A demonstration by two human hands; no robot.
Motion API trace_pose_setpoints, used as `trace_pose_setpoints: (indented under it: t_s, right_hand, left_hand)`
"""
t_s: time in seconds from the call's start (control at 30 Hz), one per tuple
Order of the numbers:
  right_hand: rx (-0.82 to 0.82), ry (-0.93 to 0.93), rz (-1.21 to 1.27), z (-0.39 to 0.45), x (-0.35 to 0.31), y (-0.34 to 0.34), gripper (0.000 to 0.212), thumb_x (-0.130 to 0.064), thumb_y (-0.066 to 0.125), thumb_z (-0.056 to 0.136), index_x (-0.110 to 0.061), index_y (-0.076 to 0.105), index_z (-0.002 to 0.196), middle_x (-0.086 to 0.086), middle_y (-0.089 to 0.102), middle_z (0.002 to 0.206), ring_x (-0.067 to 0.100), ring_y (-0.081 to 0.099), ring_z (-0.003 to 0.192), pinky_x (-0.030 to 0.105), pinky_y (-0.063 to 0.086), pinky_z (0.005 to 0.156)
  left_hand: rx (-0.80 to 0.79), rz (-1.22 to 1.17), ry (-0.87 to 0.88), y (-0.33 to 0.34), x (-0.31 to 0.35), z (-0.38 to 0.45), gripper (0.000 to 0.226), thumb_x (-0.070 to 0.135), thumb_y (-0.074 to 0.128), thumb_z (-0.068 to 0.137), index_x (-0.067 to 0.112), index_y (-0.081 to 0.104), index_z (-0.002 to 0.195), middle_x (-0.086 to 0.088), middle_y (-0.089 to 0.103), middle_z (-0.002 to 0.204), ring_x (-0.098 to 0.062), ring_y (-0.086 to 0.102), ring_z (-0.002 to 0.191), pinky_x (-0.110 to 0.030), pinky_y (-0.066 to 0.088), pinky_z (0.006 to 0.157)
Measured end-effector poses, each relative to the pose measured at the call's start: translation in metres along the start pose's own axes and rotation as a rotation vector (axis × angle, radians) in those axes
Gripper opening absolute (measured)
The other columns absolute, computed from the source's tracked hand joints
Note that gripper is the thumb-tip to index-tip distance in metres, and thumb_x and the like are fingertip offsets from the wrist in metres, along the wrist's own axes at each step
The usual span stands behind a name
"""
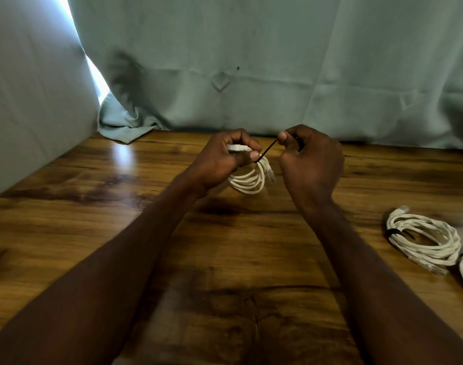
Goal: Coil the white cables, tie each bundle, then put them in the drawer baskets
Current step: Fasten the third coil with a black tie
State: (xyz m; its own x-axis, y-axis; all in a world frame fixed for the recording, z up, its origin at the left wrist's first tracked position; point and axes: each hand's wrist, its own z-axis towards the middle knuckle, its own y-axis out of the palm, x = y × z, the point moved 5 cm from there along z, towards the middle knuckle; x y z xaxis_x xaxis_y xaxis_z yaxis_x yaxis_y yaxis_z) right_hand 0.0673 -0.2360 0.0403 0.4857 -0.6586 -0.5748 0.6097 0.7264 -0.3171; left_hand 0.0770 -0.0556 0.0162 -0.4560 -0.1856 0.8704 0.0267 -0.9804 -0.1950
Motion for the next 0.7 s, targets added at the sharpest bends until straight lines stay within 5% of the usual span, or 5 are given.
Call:
trace_pose_setpoints:
  t_s: [0.17, 0.27, 0.43, 0.6, 0.7]
  right_hand:
    - [-0.022, 0.173, 0.010, 0.008, 0.020, 0.001, 0.014, -0.034, 0.069, 0.094, -0.028, 0.082, 0.094, -0.009, 0.078, 0.086, 0.005, 0.063, 0.075, 0.014, 0.032, 0.057]
    - [-0.182, 0.289, 0.106, 0.008, 0.035, 0.014, 0.014, -0.036, 0.075, 0.090, -0.026, 0.083, 0.093, -0.008, 0.079, 0.086, 0.007, 0.070, 0.079, 0.018, 0.044, 0.064]
    - [-0.572, 0.879, 0.665, -0.013, 0.042, 0.035, 0.006, -0.009, 0.075, 0.088, -0.006, 0.080, 0.085, 0.015, 0.078, 0.082, 0.027, 0.074, 0.068, 0.039, 0.060, 0.064]
    - [-0.890, 1.014, 0.858, -0.028, 0.031, 0.044, 0.032, -0.033, 0.056, 0.102, -0.019, 0.073, 0.079, -0.001, 0.074, 0.072, 0.016, 0.069, 0.066, 0.026, 0.053, 0.057]
    - [-0.964, 1.021, 0.939, -0.036, 0.019, 0.052, 0.037, -0.027, 0.056, 0.101, -0.014, 0.075, 0.072, 0.004, 0.069, 0.074, 0.017, 0.066, 0.061, 0.020, 0.047, 0.046]
  left_hand:
    - [-0.121, -0.033, -0.009, 0.016, 0.006, -0.002, 0.015, -0.003, 0.072, 0.089, -0.004, 0.068, 0.103, -0.009, 0.068, 0.097, 0.002, 0.059, 0.067, -0.013, 0.043, 0.057]
    - [-0.163, -0.111, -0.040, 0.019, 0.005, -0.005, 0.012, -0.001, 0.072, 0.090, 0.002, 0.068, 0.100, 0.003, 0.070, 0.085, -0.002, 0.052, 0.061, -0.021, 0.036, 0.051]
    - [-0.213, -0.344, -0.048, 0.022, 0.010, -0.007, 0.026, -0.005, 0.074, 0.083, 0.004, 0.066, 0.105, -0.007, 0.071, 0.095, -0.013, 0.057, 0.074, -0.023, 0.037, 0.051]
    - [0.056, -0.466, 0.003, 0.014, 0.012, 0.000, 0.025, -0.001, 0.076, 0.079, 0.010, 0.069, 0.101, -0.007, 0.070, 0.086, -0.021, 0.060, 0.073, -0.026, 0.047, 0.057]
    - [0.223, -0.367, 0.014, 0.002, 0.008, 0.001, 0.022, -0.004, 0.077, 0.082, 0.009, 0.071, 0.097, -0.007, 0.072, 0.089, -0.019, 0.064, 0.078, -0.025, 0.055, 0.066]
